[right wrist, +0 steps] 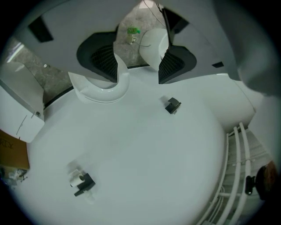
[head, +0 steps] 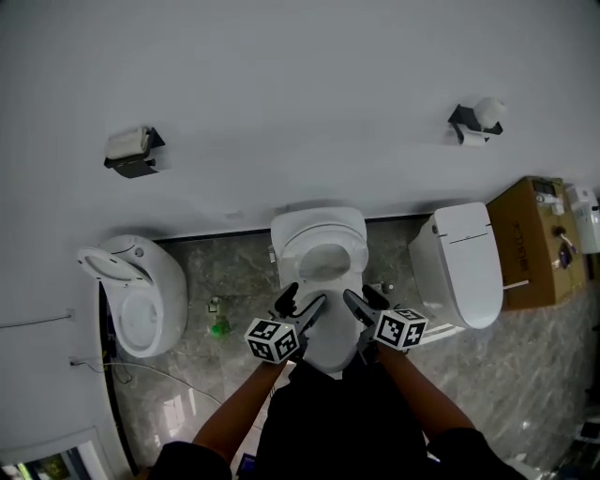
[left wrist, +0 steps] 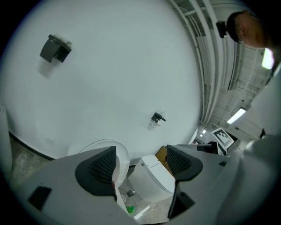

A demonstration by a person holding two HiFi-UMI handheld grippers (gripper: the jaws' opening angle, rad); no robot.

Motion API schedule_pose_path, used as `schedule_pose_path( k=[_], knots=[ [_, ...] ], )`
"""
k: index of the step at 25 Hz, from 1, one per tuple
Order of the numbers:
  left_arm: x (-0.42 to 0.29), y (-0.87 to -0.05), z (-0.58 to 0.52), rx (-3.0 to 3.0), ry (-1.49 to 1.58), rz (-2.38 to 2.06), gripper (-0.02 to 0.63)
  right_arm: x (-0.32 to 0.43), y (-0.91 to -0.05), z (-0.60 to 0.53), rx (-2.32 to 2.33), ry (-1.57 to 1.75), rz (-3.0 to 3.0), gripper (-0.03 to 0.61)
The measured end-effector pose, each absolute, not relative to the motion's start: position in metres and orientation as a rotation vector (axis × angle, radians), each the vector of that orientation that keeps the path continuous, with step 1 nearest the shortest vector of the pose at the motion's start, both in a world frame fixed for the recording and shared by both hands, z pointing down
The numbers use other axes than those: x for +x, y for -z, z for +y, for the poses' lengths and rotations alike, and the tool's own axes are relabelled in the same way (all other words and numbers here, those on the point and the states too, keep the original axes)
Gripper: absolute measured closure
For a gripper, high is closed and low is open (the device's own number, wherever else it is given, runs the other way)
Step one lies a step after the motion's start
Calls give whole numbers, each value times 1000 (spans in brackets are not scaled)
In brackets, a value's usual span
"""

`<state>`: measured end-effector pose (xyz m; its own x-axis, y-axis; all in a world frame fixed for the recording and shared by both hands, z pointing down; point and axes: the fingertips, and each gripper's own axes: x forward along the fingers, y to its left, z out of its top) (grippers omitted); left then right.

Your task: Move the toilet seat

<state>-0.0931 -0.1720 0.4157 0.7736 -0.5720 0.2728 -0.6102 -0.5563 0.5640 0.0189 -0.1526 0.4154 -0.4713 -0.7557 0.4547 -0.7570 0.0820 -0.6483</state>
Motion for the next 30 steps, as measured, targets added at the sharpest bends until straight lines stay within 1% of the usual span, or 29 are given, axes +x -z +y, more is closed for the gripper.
schedule_pose_path(
  k=[4,8,12,13,14,16,18,19,20,24,30],
  knots=[
    [-92,-392,-142,2421,-99,-854,247,13,-386,-116,1608,-1154,-2356,298],
    [-90,-370,-118,2492,-49,-879,249,-1,-372,-79,1472,-1046,-2411,299],
    [-92,-349,-97,2526,27,-955,270,-3,-354,-53,1479,-938,-2474,299],
    [-92,-343,-89,2527,46,-970,294,-2,-349,-48,1491,-911,-2489,299],
    [-93,-338,-80,2520,75,-982,332,0,-345,-42,1507,-883,-2500,299],
    [-96,-330,-60,2491,137,-992,427,5,-338,-34,1533,-827,-2522,299],
    [-98,-328,-35,2476,143,-1023,507,9,-330,-22,1528,-772,-2563,299],
    [-97,-329,-22,2474,119,-1058,577,13,-325,-13,1518,-743,-2589,299],
    [-95,-330,-8,2473,86,-1096,595,18,-320,-3,1509,-713,-2611,299],
    [-76,-332,55,2435,-7,-1190,597,38,-305,49,1465,-631,-2680,299],
    [-34,-328,154,2418,-27,-1284,597,79,-310,140,1444,-584,-2751,299]
  ],
)
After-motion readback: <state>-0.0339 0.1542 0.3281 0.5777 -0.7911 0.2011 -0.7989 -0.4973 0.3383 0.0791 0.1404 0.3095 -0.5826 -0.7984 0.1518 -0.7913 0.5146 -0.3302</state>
